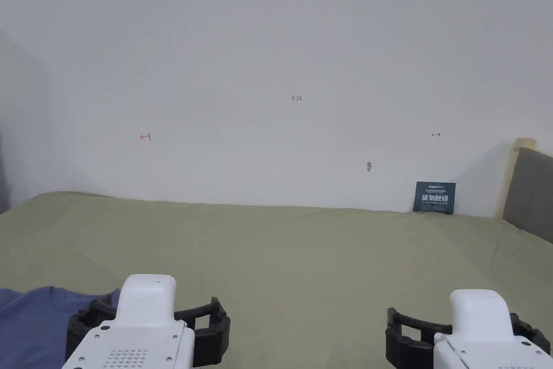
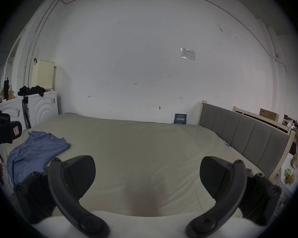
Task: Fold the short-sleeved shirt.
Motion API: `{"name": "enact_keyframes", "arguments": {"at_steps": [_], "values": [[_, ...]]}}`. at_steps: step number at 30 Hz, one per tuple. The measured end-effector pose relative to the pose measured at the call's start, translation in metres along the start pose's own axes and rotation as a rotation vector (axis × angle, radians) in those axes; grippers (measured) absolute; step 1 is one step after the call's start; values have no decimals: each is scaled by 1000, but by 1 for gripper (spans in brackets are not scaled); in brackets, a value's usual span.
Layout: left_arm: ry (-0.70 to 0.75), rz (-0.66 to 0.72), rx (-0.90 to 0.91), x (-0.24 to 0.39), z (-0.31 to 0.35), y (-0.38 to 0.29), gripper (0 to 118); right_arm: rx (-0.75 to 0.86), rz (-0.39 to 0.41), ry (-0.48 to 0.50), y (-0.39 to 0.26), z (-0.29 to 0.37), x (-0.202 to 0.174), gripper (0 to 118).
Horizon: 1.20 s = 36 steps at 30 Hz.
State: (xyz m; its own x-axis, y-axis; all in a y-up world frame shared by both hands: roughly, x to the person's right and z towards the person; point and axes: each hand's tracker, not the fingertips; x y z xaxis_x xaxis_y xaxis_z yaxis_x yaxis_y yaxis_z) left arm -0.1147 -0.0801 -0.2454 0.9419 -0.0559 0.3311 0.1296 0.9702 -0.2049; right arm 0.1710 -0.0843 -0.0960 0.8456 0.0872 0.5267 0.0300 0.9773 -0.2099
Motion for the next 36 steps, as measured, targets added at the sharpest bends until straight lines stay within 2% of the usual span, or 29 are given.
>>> {"name": "enact_keyframes", "arguments": {"at_steps": [9, 12, 14, 15, 16, 17, 18, 19, 20, 21, 26, 28, 33, 36], "values": [[19, 1, -13, 4, -4, 0, 118, -7, 6, 1, 5, -2, 1, 118], [54, -46, -32, 7, -7, 0, 115, -22, 15, -2, 5, -3, 1, 118], [24, -47, -20, 7, -4, -2, 82, -58, 30, 12, 4, -4, 2, 115], [15, -30, -8, 7, -2, -2, 71, -75, 35, 14, 4, -4, 2, 113], [18, -15, -8, 8, -2, -2, 71, -81, 38, 8, 3, -4, 2, 113], [26, -10, -20, 8, -3, -3, 28, -80, 35, 2, 2, -2, 1, 97], [37, -14, -36, 9, -6, -4, 0, -83, 32, 1, 1, -2, 1, 43], [47, -16, -28, 9, -6, -6, 0, -113, 32, -26, -2, -4, 2, 2], [21, -11, -35, 7, -7, -8, 0, -93, 34, -46, -4, -2, 1, 2], [12, -6, -40, 8, -7, -8, 0, -105, 25, -20, -6, -1, 4, 2], [45, -22, -53, -7, -3, -3, 0, -137, -15, 1, 0, -4, 6, 2], [68, -20, -51, -26, 5, 4, 0, -123, -33, 23, 7, -6, -5, 2], [240, 14, -39, -92, 38, 11, 0, -87, 12, 207, 28, -12, -72, 2], [352, 30, -70, -131, 63, 5, 1, -75, 22, 364, 37, -7, -128, 2]]}}
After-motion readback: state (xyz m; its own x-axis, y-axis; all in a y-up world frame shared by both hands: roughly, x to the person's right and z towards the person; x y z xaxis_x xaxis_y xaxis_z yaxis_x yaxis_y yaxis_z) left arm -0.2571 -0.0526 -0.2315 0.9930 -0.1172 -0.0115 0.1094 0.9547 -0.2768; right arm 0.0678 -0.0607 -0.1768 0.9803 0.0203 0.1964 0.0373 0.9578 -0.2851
